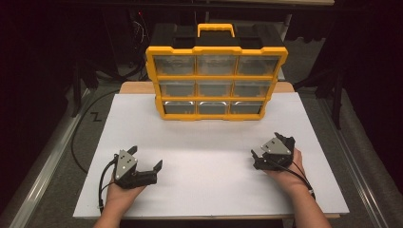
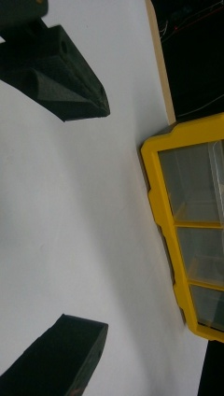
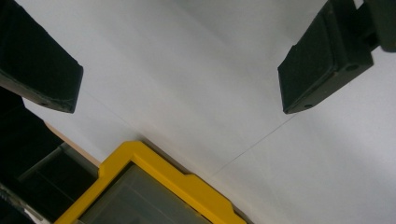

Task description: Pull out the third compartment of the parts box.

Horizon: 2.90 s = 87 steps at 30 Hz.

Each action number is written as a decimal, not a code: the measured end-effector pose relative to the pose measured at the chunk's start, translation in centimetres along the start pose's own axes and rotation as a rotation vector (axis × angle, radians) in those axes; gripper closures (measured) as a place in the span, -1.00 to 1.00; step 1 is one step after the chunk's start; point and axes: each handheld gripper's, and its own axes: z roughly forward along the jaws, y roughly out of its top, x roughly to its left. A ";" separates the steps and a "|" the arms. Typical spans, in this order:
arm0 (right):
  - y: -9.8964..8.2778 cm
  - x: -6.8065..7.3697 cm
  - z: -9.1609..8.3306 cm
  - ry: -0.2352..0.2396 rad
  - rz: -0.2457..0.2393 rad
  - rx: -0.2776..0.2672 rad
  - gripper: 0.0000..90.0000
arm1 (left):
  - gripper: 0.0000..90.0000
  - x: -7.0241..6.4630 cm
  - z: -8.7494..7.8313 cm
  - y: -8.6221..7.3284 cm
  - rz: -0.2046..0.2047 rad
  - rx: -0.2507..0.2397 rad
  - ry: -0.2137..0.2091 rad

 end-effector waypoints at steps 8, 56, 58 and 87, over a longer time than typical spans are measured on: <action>0.8 1.1 -0.3 -0.032 -0.117 -0.001 -0.97 | -0.97 0.0 0.0 0.0 0.005 0.000 -0.001; 2.7 4.8 -1.8 -0.206 -0.684 0.001 -0.96 | -0.97 0.3 -0.2 0.1 -0.009 -0.011 0.001; 2.9 4.9 -2.0 -0.203 -0.709 0.006 -0.96 | -0.97 0.3 -0.2 0.1 -0.010 -0.012 0.002; 3.3 5.9 -0.9 -0.293 -0.849 0.013 -0.67 | -0.99 0.6 -0.2 0.0 0.019 -0.025 0.017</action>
